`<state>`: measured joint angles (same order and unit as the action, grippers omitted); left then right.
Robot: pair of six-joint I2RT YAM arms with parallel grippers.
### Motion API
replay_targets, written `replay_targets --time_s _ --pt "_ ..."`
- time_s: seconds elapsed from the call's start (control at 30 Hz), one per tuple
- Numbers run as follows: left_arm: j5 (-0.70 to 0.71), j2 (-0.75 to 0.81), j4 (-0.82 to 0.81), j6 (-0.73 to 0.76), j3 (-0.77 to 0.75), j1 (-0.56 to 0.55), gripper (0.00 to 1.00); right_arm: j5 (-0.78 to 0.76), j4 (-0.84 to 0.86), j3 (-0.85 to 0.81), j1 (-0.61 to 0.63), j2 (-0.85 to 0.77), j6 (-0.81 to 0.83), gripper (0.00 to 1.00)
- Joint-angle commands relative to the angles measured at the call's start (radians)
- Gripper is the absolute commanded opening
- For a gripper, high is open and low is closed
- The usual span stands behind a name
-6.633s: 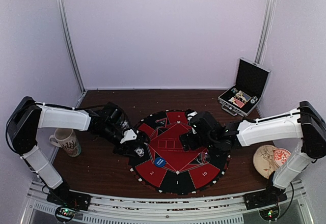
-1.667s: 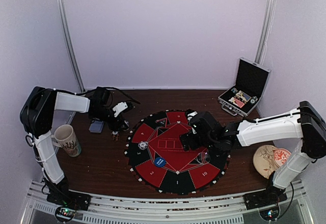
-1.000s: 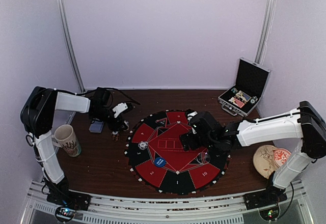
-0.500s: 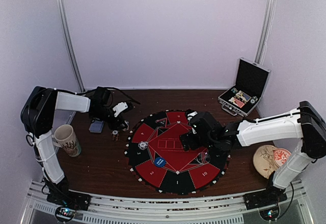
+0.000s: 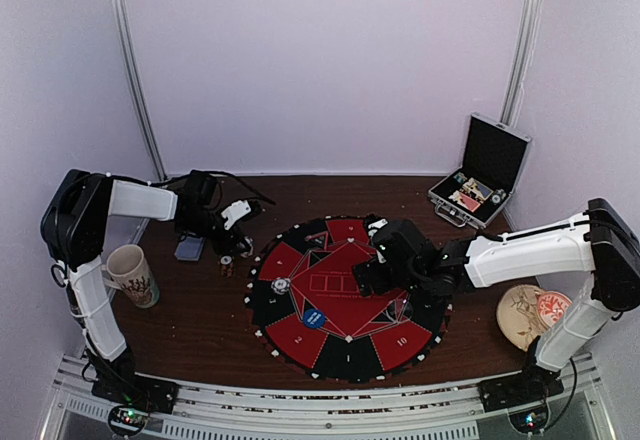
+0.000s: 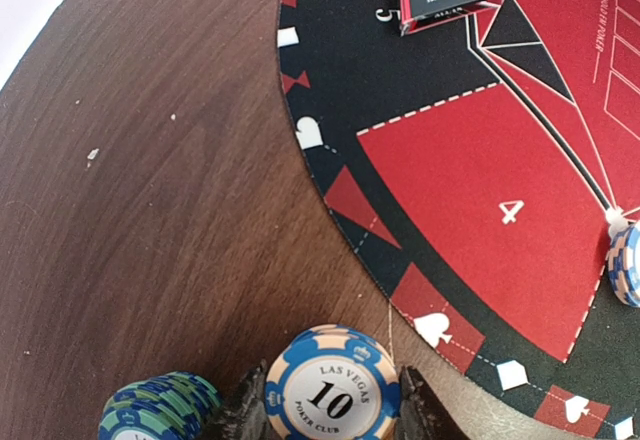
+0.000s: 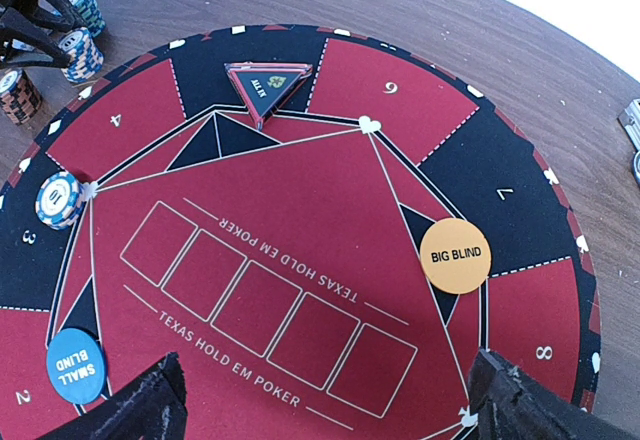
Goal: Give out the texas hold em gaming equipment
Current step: Pick up the pile of poker chips from the pile of poker chips, then place the poker chips pile at the community card area.
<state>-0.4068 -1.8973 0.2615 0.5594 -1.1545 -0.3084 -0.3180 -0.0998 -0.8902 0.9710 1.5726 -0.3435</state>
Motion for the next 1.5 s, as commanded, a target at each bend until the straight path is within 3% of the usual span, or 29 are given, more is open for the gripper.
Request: replay_targets --time_s 0.0,0.37,0.67,1.13,1.47 --pt "-0.035 0.026 0.010 0.002 -0.015 0.003 0.07 -0.013 0.003 0.012 -0.001 -0.026 0.003 1.00" --pt "-0.079 0.123 0.037 -0.001 -0.016 -0.026 0.01 0.006 0.034 0.036 -0.013 -0.063 -0.011 1.00" --pt "-0.059 0.137 0.052 -0.021 -0.063 -0.146 0.00 0.002 0.056 0.072 -0.053 -0.121 -0.045 1.00" --pt "-0.041 -0.098 0.109 -0.142 -0.367 -0.380 0.00 -0.043 0.068 0.165 -0.176 -0.268 -0.149 1.00" --pt "0.016 -0.271 0.134 -0.179 -0.543 -0.480 0.00 -0.066 0.066 0.188 -0.194 -0.323 -0.171 1.00"
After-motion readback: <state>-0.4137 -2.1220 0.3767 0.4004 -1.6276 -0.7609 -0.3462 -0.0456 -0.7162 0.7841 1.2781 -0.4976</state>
